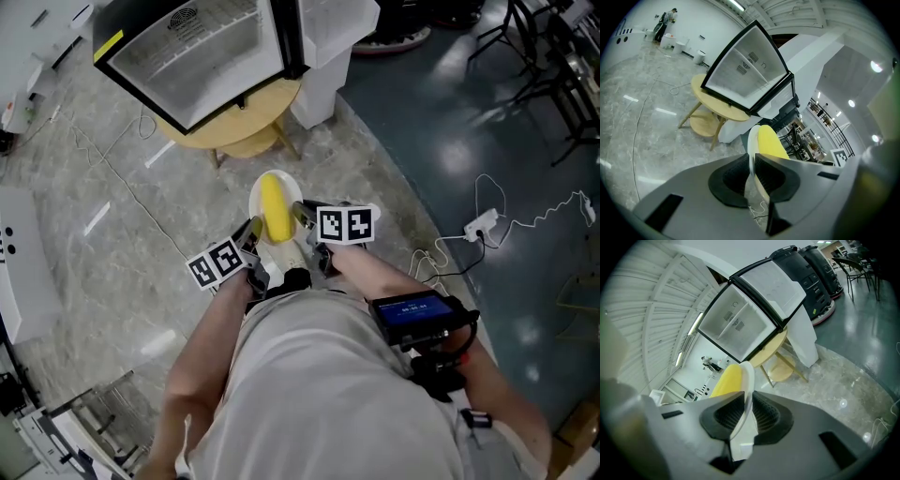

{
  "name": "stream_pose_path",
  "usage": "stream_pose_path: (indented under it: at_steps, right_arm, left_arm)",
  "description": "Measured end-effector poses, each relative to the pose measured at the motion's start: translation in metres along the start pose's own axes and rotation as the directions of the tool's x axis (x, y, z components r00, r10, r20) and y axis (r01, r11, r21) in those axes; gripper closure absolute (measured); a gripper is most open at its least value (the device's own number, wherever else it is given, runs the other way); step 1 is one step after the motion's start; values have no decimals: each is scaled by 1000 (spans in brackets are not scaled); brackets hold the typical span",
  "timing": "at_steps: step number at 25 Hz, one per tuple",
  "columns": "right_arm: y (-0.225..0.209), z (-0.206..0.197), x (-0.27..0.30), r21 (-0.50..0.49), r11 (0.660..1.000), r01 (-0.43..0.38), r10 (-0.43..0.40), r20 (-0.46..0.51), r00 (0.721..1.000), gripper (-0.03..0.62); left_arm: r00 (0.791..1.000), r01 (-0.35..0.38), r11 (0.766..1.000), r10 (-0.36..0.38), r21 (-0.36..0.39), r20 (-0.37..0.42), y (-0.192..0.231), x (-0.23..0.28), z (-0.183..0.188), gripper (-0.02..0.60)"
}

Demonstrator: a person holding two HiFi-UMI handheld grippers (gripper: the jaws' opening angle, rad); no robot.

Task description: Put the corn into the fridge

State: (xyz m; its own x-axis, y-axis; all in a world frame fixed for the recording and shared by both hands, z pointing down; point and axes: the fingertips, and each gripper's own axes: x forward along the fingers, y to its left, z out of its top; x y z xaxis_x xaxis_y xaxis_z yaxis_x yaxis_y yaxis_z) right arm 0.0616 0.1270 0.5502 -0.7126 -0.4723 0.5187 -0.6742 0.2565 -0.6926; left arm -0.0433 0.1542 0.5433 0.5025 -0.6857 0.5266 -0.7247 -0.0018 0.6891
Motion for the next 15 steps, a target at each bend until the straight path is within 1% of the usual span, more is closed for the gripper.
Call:
stream_pose_path:
  at_steps: [7, 15]
  right_arm:
    - [-11, 22, 11, 13, 1000, 10, -10, 0, 1000, 540]
    - [-15, 51, 27, 34, 999, 19, -20, 20, 1000, 540]
  left_arm:
    - [1000, -1, 1000, 1, 1, -21, -2, 21, 16, 536]
    - [999, 15, 1000, -14, 14, -49, -2, 43, 46, 537]
